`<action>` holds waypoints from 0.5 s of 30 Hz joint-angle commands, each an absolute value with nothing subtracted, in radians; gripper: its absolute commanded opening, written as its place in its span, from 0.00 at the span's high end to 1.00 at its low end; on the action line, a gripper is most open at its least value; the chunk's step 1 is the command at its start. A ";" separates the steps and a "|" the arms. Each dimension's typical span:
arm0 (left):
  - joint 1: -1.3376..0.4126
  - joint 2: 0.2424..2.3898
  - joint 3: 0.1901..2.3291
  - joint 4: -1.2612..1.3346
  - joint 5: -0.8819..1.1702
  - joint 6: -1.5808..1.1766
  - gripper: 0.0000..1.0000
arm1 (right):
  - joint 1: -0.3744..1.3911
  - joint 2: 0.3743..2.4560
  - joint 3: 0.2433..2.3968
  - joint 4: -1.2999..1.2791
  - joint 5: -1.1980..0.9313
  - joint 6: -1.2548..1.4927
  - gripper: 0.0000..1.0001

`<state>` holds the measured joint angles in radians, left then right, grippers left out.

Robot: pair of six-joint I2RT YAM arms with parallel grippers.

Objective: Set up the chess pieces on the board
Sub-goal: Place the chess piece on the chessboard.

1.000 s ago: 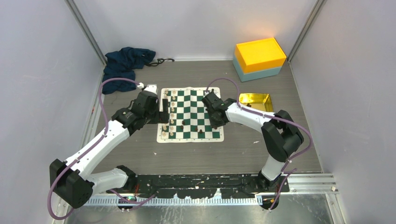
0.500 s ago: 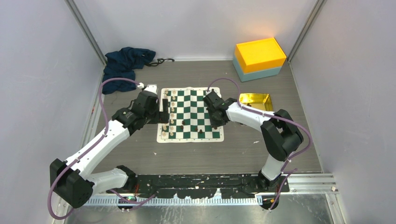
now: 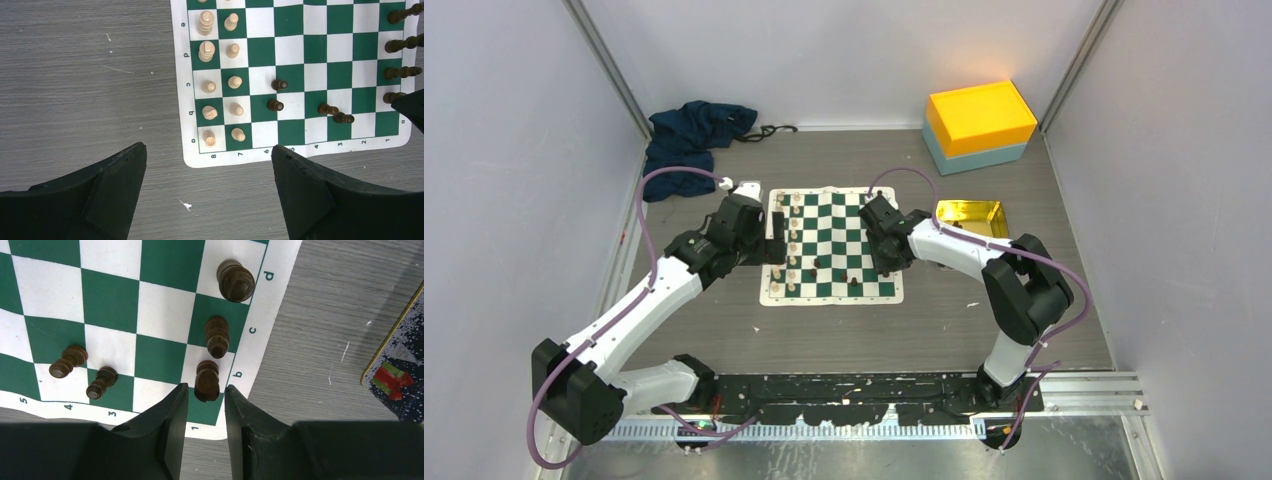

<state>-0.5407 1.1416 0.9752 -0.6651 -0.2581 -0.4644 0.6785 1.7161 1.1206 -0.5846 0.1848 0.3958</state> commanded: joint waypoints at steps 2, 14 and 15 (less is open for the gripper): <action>-0.535 1.131 0.971 -0.629 -0.261 -0.464 0.04 | 0.676 1.692 1.178 -0.603 0.211 0.387 0.61; -0.535 1.119 0.965 -0.630 -0.262 -0.469 0.04 | 0.676 1.629 1.257 -0.666 0.234 0.382 0.59; -0.535 1.118 0.964 -0.630 -0.262 -0.470 0.04 | 0.676 1.622 1.265 -0.670 0.244 0.382 0.59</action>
<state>-0.5407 1.1416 0.9665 -0.6636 -0.2577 -0.4648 0.6785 1.7077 1.2003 -0.6510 0.2028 0.3912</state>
